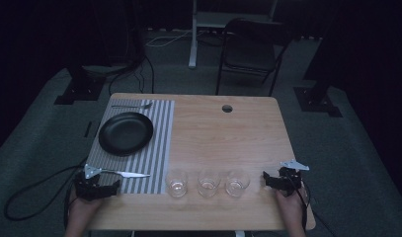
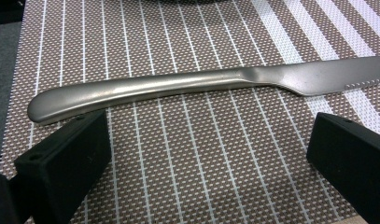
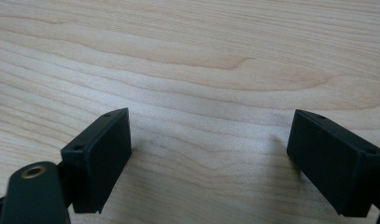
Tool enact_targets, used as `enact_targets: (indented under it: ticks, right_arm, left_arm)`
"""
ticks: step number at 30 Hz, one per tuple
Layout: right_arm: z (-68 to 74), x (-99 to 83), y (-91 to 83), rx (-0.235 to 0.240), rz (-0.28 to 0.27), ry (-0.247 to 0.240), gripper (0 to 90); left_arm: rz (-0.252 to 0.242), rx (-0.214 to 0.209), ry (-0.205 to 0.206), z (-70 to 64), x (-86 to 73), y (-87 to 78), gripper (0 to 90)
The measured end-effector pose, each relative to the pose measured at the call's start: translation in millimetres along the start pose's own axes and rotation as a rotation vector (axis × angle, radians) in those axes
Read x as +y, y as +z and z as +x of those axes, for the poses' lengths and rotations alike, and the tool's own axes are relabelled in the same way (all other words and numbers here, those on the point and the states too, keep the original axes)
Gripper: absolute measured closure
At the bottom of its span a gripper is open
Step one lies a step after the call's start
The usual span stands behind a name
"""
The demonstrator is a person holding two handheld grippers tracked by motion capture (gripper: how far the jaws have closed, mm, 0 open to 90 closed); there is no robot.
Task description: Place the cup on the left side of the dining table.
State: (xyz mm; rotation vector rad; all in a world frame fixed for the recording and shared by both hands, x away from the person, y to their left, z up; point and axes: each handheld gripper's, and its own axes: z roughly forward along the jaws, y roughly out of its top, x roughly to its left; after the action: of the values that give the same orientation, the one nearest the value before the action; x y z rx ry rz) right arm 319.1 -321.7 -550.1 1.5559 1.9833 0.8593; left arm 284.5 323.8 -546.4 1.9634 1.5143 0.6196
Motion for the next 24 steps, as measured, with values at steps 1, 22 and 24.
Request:
enact_targets:
  ticks: [1,22,24]
  right_arm:
    - [0.0,0.0,0.0,0.000,0.000,0.000,13.3]
    - [-0.9,0.3,0.6,-0.023,0.004,0.019,11.0]
    - [-0.9,0.3,0.6,-0.023,0.004,0.019,11.0]
  left_arm:
    - [0.000,0.000,0.000,0.0,0.0,0.0,0.2]
    - [0.003,-0.024,0.024,2.9,-0.2,-0.6,0.2]
    - [0.013,-0.022,0.025,3.2,1.0,-1.2,0.5]
